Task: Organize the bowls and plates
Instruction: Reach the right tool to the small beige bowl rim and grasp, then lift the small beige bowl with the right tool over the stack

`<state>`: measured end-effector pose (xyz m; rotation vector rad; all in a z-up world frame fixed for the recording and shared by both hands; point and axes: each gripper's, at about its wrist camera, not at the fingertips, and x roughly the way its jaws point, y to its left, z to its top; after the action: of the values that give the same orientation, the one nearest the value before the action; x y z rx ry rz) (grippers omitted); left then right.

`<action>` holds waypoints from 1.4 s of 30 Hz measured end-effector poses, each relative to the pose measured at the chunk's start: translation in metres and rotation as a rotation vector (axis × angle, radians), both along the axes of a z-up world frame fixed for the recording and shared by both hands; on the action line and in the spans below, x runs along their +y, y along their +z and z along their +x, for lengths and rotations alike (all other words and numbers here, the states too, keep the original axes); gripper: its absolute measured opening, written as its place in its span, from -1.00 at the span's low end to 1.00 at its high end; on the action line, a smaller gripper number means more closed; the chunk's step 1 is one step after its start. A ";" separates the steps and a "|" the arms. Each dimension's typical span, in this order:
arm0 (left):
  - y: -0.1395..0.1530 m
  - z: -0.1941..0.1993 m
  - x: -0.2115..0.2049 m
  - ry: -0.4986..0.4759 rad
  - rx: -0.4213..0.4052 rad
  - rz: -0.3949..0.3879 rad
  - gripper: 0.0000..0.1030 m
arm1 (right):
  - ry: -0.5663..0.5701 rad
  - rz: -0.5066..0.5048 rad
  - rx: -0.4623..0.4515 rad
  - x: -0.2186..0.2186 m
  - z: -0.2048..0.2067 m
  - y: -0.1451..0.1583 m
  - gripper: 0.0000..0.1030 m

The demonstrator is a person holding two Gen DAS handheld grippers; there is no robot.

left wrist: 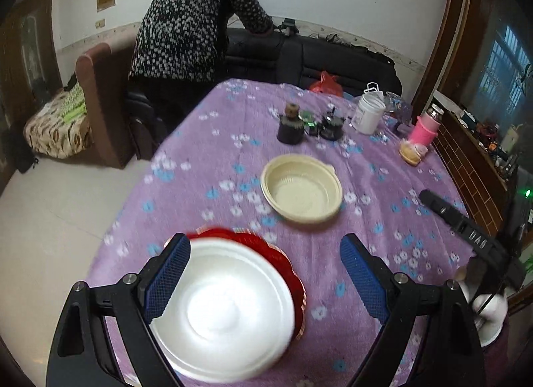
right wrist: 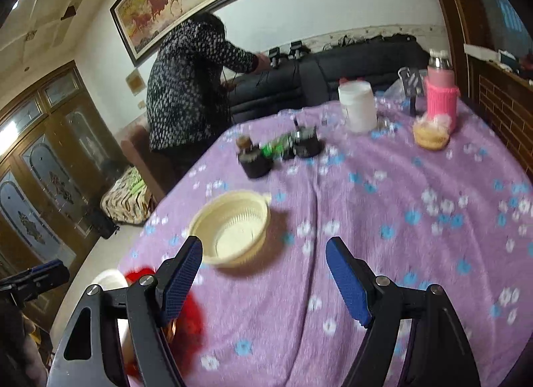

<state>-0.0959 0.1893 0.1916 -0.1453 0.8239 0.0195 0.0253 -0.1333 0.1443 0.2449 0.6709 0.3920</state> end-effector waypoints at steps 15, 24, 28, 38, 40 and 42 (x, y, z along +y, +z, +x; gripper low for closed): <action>-0.053 0.129 0.002 0.032 0.194 -0.006 0.77 | 0.019 0.103 0.109 0.045 0.086 -0.039 0.51; -0.115 0.203 -0.002 0.067 0.380 -0.043 0.76 | 0.062 0.035 0.191 0.064 0.109 -0.088 0.24; -0.134 0.218 -0.005 0.077 0.433 -0.040 0.76 | 0.083 0.039 0.232 0.066 0.117 -0.106 -0.02; -0.171 0.238 -0.013 0.045 0.554 -0.042 -0.04 | 0.114 0.049 0.271 0.069 0.117 -0.123 -0.13; -0.174 0.238 -0.014 0.058 0.556 -0.033 -0.21 | 0.120 0.068 0.280 0.068 0.117 -0.125 -0.21; -0.175 0.237 -0.014 0.050 0.559 -0.033 -0.32 | 0.134 0.094 0.291 0.068 0.119 -0.127 -0.32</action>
<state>0.1411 0.1749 0.0165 -0.1956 1.3793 0.0969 0.1446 -0.0654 0.0176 0.3510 0.9592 0.5230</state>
